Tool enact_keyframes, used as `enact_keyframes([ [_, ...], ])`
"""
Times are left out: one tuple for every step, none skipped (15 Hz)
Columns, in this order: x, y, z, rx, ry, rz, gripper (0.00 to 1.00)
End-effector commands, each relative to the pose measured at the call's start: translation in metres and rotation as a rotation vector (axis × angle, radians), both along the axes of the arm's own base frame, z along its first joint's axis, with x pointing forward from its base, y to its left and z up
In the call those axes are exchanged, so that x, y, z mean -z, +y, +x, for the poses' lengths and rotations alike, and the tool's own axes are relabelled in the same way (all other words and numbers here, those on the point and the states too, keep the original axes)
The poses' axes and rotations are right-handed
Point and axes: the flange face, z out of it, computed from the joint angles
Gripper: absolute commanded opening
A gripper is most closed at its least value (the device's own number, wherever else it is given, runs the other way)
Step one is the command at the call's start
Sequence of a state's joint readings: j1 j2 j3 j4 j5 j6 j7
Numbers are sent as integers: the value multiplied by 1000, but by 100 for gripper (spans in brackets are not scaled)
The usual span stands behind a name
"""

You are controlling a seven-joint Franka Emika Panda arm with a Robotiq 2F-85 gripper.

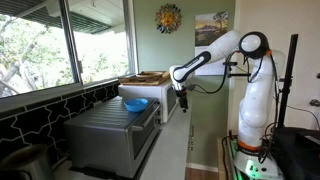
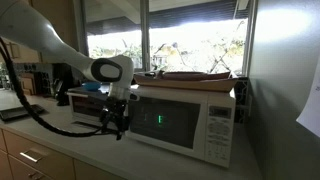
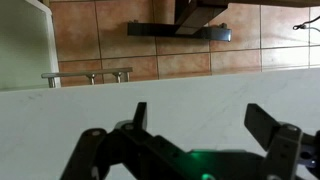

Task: Open the microwave door of the microwave on the left and then put the blue bowl inside

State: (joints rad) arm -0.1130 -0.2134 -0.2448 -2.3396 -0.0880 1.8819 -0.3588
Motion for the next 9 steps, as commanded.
enact_keyframes([
  [-1,0,0,0,1,0,100],
  [-1,0,0,0,1,0,100],
  [-1,0,0,0,1,0,100],
  [-1,0,0,0,1,0,100],
  [-4,4,0,0,-17,5,100],
  [-14,17,1,-3,-30,21,100],
  [-20,25,2,3,-46,26,100],
  [-32,40,2,0,-66,47,100],
  [-40,51,3,3,-84,58,100],
])
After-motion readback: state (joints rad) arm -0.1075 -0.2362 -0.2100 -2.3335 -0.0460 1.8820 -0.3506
